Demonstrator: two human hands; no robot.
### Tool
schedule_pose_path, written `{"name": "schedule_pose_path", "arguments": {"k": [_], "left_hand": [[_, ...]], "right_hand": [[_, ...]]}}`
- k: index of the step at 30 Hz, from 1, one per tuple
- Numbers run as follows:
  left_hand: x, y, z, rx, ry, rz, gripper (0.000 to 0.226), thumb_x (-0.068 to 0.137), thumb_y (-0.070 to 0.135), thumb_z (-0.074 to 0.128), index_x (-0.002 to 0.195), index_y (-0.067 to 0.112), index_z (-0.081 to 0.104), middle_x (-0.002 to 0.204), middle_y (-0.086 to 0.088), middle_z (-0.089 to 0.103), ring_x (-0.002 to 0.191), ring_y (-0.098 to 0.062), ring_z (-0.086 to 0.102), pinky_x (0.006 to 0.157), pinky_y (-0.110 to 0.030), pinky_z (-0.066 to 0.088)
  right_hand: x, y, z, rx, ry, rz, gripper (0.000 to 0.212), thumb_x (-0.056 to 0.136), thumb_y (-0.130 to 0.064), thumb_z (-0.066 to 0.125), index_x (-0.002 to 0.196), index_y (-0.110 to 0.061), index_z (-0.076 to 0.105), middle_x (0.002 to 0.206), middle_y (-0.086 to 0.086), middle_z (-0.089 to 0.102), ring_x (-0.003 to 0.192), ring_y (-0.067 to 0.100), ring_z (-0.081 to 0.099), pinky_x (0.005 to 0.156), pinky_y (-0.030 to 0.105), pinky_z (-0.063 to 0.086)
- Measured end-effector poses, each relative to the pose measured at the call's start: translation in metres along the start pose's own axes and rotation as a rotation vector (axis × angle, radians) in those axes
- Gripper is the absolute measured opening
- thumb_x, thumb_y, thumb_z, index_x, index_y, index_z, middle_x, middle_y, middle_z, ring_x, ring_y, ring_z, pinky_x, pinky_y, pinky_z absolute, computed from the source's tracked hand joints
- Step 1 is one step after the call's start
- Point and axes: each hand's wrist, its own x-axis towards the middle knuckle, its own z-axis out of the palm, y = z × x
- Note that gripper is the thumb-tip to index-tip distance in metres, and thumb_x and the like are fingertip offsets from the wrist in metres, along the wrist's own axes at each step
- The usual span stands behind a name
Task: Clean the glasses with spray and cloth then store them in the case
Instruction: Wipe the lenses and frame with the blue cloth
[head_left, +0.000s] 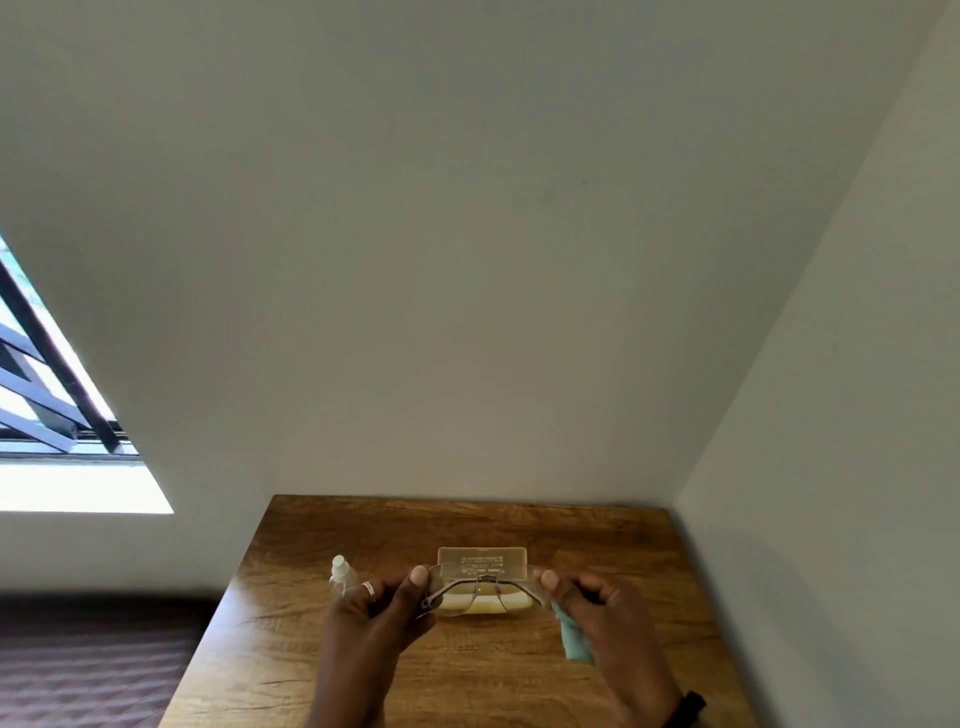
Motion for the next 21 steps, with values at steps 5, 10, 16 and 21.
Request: {"name": "schedule_pose_path", "arguments": {"k": [5,10,16,21], "left_hand": [[0.001,0.001,-0.005,-0.018,0.015,0.013,0.015,0.091,0.009,0.067,0.095,-0.002,0.076,0.084,-0.015,0.079,0.08,-0.021,0.075,0.067,-0.028,0.063],[0.002,0.006,-0.012,-0.054,0.04,0.032,0.015,0.09,0.013,0.07,0.094,0.001,0.078,0.085,-0.015,0.079,0.085,-0.024,0.073,0.076,-0.036,0.059],[0.002,0.009,-0.019,-0.048,0.059,0.051,0.016,0.088,0.013,0.071,0.096,0.0,0.078,0.087,-0.019,0.078,0.089,-0.028,0.073,0.081,-0.037,0.058],[0.003,0.006,-0.023,-0.037,0.061,0.067,0.015,0.089,0.014,0.071,0.091,0.002,0.079,0.086,-0.02,0.077,0.088,-0.028,0.073,0.078,-0.037,0.06]], "right_hand": [[0.013,0.021,0.0,0.126,0.055,0.122,0.022,0.085,-0.033,0.068,0.085,-0.014,0.079,0.091,-0.001,0.076,0.086,0.017,0.066,0.067,0.027,0.048],[0.031,0.075,0.058,-0.138,-0.042,0.268,0.015,0.089,-0.03,0.066,0.091,-0.017,0.072,0.098,0.004,0.07,0.087,0.017,0.066,0.062,0.025,0.052],[0.035,0.107,0.153,-0.316,-0.35,0.272,0.022,0.088,-0.027,0.065,0.111,-0.026,0.065,0.11,-0.005,0.068,0.096,0.011,0.067,0.072,0.023,0.059],[0.032,0.109,0.14,-0.423,-0.258,0.231,0.025,0.087,-0.026,0.066,0.111,-0.03,0.065,0.108,-0.013,0.065,0.1,0.004,0.061,0.089,0.024,0.053]]}}
